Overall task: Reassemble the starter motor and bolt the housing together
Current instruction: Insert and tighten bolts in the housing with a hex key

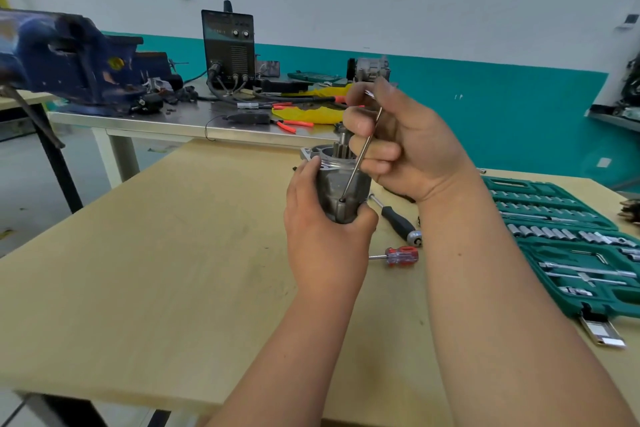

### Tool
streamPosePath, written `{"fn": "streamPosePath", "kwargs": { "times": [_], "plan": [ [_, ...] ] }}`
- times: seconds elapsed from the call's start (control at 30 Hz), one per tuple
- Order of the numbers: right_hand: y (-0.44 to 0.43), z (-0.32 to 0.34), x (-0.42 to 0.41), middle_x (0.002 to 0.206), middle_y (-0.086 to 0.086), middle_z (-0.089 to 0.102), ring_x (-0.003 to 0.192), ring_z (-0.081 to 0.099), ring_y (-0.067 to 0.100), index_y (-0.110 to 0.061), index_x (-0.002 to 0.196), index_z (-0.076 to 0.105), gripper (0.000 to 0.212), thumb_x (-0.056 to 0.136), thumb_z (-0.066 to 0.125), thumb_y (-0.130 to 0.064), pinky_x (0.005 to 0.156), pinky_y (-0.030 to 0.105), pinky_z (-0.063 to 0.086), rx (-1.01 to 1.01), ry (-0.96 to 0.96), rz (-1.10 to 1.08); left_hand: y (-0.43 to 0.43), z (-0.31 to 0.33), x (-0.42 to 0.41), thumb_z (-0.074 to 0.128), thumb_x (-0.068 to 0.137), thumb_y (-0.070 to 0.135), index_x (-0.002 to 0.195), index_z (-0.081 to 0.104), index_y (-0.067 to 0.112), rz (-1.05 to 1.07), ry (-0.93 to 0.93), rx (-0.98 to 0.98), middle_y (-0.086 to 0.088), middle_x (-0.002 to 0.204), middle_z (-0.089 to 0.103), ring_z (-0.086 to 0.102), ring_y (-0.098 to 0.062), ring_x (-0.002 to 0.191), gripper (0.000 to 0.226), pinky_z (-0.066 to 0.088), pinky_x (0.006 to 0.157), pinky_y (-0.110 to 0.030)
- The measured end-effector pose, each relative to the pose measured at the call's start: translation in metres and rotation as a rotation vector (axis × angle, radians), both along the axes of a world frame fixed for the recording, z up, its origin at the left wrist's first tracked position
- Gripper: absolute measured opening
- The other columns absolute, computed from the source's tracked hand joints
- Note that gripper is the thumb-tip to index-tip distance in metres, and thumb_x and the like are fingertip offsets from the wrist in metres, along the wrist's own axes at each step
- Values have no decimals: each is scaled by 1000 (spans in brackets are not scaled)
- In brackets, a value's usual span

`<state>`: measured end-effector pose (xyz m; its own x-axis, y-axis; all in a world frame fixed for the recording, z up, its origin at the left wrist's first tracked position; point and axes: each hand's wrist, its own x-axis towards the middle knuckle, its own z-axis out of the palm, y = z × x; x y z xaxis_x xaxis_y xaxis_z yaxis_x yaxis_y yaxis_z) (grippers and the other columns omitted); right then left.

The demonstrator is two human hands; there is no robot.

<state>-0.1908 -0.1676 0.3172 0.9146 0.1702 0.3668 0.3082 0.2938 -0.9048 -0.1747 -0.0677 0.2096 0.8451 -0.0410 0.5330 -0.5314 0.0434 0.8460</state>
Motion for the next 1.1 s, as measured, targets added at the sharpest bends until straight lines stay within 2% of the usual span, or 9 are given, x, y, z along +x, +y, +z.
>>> {"fn": "streamPosePath", "kwargs": {
  "times": [0.13,0.3,0.4,0.47,0.53,0.67,0.77,0.93,1.1],
  "plan": [
    [-7,-2,8,79,-2,57,45,47,3,-16,99,67,29,77,74,-32,42,17,41,45,-18,150,1,1,1,74,68,18,138,43,30,5,-3,8,14,140,46,46,-9,128,77,42,100,-28],
    [-3,-2,16,76,-2,58,42,46,2,-14,91,67,28,71,77,-28,40,16,38,91,-26,63,1,3,2,74,67,19,137,43,31,12,7,21,15,139,47,47,-10,127,78,45,101,-35],
    [6,-1,14,68,-4,54,39,43,2,-16,80,60,20,71,76,-23,38,17,37,101,-24,-97,1,3,0,74,67,19,137,43,31,13,6,20,15,138,47,48,-10,126,78,46,100,-36],
    [14,0,11,61,-4,51,38,41,4,-17,75,57,17,79,73,-15,38,18,36,63,-49,-262,2,2,0,74,67,19,137,43,31,13,1,24,14,139,47,48,-10,126,78,46,99,-36],
    [23,0,8,54,-5,49,37,39,5,-16,75,54,14,84,65,-14,38,18,35,45,-95,-392,3,2,0,74,68,19,137,43,31,8,6,27,14,139,47,48,-11,126,78,46,99,-37],
    [38,0,5,47,-3,41,38,33,10,-14,75,50,20,89,63,-9,39,22,30,-7,-158,-605,4,3,-1,74,68,21,137,42,33,-14,28,24,15,138,47,50,-12,125,77,48,97,-40],
    [39,0,6,46,-4,40,38,31,10,-13,75,50,20,89,63,-9,40,22,28,-27,-155,-655,5,3,0,74,68,20,136,42,34,-29,33,15,16,136,48,52,-12,121,77,49,96,-40],
    [28,-1,2,47,-4,43,38,36,8,-14,72,50,19,88,61,-12,41,22,33,82,-143,-566,2,3,0,74,67,20,137,41,33,-13,10,15,17,138,46,49,-9,125,78,46,100,-35],
    [30,-4,5,55,-2,51,43,39,9,-17,73,55,18,80,71,-23,48,28,34,-91,-191,-879,0,3,2,74,67,20,136,42,34,-1,7,14,19,135,48,51,-9,121,77,47,95,-30]
  ]
}}
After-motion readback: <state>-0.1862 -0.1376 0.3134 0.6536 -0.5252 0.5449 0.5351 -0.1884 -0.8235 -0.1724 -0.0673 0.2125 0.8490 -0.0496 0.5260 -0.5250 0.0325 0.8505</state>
